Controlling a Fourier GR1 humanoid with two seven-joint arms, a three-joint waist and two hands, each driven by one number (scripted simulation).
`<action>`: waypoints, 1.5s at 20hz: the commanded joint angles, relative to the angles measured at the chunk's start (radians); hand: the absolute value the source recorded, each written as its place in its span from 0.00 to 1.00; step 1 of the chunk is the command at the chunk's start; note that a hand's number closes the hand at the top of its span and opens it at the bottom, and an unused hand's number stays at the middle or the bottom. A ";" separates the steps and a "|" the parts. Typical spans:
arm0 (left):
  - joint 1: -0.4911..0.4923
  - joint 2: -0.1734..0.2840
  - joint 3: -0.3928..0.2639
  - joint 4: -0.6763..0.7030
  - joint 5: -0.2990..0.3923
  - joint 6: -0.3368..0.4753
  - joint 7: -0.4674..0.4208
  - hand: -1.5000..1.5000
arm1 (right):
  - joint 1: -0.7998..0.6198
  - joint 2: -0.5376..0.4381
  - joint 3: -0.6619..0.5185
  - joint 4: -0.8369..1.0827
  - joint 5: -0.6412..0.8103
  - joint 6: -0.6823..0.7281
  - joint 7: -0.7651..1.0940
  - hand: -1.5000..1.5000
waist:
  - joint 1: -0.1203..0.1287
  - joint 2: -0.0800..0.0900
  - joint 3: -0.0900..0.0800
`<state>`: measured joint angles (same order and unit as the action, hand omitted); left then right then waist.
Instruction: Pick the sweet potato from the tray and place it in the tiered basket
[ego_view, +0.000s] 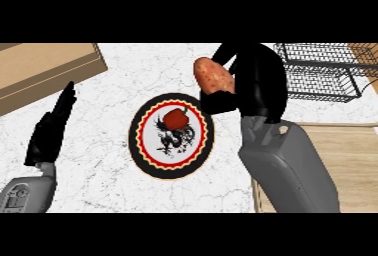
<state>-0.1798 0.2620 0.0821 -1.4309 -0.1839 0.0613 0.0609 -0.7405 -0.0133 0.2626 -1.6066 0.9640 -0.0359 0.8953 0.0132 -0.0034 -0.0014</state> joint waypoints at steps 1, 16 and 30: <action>-0.023 0.007 0.009 0.022 0.006 -0.015 0.018 0.50 | -0.161 -0.010 -0.030 -0.015 0.091 0.069 0.107 1.00 | -0.012 0.001 0.000; 0.057 -0.012 0.015 -0.010 0.000 -0.032 -0.047 0.50 | -0.250 -0.221 -0.268 0.278 -0.046 0.132 -0.236 1.00 | -0.003 0.006 0.001; -0.006 -0.050 -0.013 -0.013 -0.040 0.001 0.006 0.50 | -0.352 -0.489 -0.289 0.760 0.174 -0.005 -0.470 1.00 | 0.011 0.013 0.001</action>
<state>-0.1784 0.2407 0.0942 -1.4431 -0.1992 0.0422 0.0574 -1.0522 -0.4497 0.0102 -1.0089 1.1164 0.0292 0.5145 0.0172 0.0065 -0.0002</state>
